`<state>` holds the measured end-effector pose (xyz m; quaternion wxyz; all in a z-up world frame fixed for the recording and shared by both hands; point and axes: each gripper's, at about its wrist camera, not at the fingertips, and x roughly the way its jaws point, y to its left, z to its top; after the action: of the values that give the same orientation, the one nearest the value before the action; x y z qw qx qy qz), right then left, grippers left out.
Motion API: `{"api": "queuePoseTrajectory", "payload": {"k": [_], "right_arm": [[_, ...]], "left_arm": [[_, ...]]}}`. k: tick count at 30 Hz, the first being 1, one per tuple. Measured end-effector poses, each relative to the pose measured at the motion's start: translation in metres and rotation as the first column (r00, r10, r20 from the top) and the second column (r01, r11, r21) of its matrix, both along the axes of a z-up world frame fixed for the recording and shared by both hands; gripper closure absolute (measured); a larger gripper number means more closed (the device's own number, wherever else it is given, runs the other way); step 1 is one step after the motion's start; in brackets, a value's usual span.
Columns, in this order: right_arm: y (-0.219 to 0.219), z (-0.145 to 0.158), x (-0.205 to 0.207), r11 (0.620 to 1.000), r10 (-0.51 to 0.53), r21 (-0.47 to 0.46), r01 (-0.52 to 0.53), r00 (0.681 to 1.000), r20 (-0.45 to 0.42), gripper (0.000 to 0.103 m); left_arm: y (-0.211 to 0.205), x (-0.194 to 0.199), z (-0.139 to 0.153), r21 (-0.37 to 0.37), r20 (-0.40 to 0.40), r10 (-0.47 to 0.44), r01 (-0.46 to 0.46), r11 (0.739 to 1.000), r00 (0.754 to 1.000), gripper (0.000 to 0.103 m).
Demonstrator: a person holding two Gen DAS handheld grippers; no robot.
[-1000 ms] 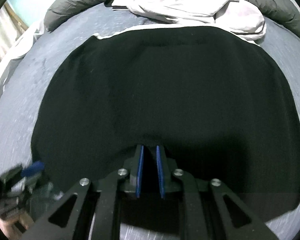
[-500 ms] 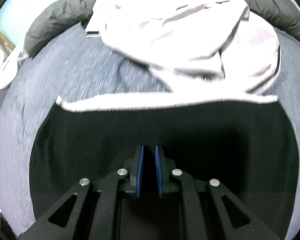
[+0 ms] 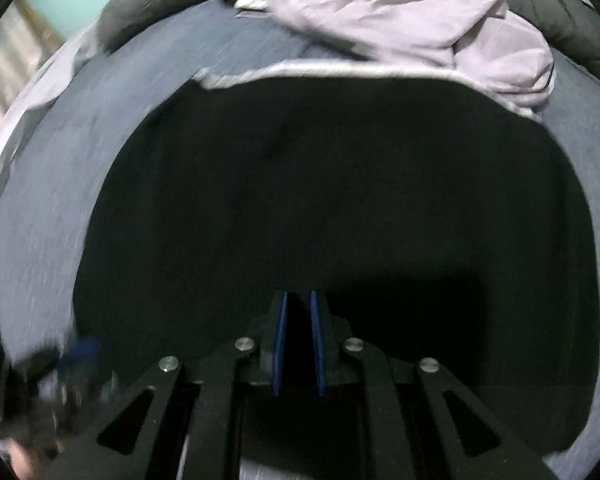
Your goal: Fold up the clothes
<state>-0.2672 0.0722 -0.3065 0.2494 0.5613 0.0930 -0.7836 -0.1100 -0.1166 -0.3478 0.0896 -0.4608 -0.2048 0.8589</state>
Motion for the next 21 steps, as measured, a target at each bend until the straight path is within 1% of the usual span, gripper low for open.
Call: {"api": "queuePoseTrajectory", "payload": {"k": [3,6,9,11,13,14,17,18,19,21], "right_arm": [[0.011,-0.003,0.031,1.0,0.009,0.016,-0.009,1.0,-0.015,0.093],[0.022,-0.005,0.055,1.0,-0.005,0.019,0.006,0.999,-0.032,0.093],[0.03,-0.005,0.072,1.0,-0.023,0.006,0.023,0.999,-0.027,0.093],[0.038,-0.009,0.079,0.999,-0.035,-0.013,0.035,0.999,-0.003,0.093],[0.044,-0.016,0.085,0.999,-0.029,-0.015,0.03,0.999,0.04,0.093],[0.05,-0.016,0.088,0.999,-0.029,-0.03,0.031,0.998,0.05,0.093],[0.074,-0.004,0.097,0.991,-0.061,-0.115,0.064,0.998,0.024,0.093],[0.085,0.001,0.097,0.985,-0.084,-0.15,0.084,0.996,0.009,0.092],[0.095,0.006,0.098,0.977,-0.107,-0.185,0.104,0.994,-0.005,0.09],[0.121,0.013,0.099,0.966,-0.151,-0.219,0.14,0.988,-0.036,0.09]], "left_arm": [[-0.004,-0.001,0.0,0.042,0.006,0.014,-0.014,0.999,1.0,0.059],[-0.005,0.002,0.0,0.036,0.009,0.007,-0.007,0.999,1.0,0.059],[-0.012,0.009,0.002,0.083,0.015,0.021,-0.022,0.996,1.0,0.059],[-0.018,0.011,0.003,0.117,0.018,0.039,-0.041,0.992,0.999,0.059],[-0.022,0.012,0.004,0.135,0.02,0.052,-0.054,0.989,0.998,0.059],[-0.024,0.013,0.004,0.141,0.021,0.06,-0.062,0.988,0.998,0.059],[-0.032,0.019,0.007,0.168,0.018,0.089,-0.091,0.982,0.996,0.057],[-0.036,0.023,0.009,0.178,0.017,0.097,-0.098,0.979,0.995,0.054],[-0.039,0.027,0.011,0.185,0.014,0.108,-0.109,0.977,0.994,0.049],[-0.047,0.038,0.013,0.196,0.016,0.144,-0.144,0.97,0.989,0.04]]}}
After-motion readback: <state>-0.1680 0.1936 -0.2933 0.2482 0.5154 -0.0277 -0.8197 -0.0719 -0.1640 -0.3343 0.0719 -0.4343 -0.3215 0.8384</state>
